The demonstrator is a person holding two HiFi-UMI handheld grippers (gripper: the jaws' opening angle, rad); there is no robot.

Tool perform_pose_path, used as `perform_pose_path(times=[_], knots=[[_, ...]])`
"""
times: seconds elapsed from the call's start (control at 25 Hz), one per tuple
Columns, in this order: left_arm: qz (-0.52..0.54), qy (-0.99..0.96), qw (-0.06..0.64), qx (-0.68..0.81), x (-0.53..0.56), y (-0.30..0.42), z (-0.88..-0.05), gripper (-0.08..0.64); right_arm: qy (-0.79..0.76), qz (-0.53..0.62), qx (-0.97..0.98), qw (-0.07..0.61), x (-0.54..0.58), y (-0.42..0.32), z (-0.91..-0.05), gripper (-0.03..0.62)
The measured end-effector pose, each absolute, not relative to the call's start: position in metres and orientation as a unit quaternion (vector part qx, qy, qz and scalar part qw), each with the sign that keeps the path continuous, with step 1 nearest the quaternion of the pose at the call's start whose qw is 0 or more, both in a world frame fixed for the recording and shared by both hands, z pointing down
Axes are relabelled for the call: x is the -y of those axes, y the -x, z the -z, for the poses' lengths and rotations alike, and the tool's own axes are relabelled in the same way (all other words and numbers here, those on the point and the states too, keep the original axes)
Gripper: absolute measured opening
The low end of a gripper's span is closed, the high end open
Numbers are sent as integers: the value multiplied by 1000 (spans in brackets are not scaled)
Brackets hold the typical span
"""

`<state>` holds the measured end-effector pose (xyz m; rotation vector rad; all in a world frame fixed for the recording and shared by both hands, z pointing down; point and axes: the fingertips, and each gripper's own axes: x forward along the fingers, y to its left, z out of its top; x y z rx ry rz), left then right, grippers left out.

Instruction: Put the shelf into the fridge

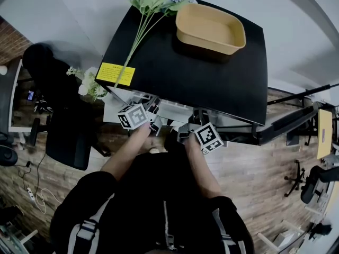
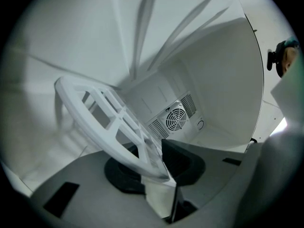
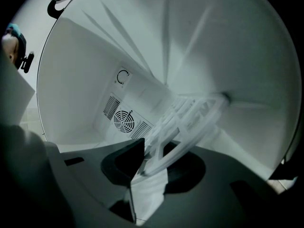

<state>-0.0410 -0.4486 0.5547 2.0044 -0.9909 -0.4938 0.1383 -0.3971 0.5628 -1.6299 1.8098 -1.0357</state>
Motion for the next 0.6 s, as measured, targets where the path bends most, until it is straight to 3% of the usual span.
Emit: perform_pose_path(times=[0.6], knots=[[166, -820, 392, 382, 424, 42, -552, 144, 587, 374, -682, 225, 377, -134, -563, 140]])
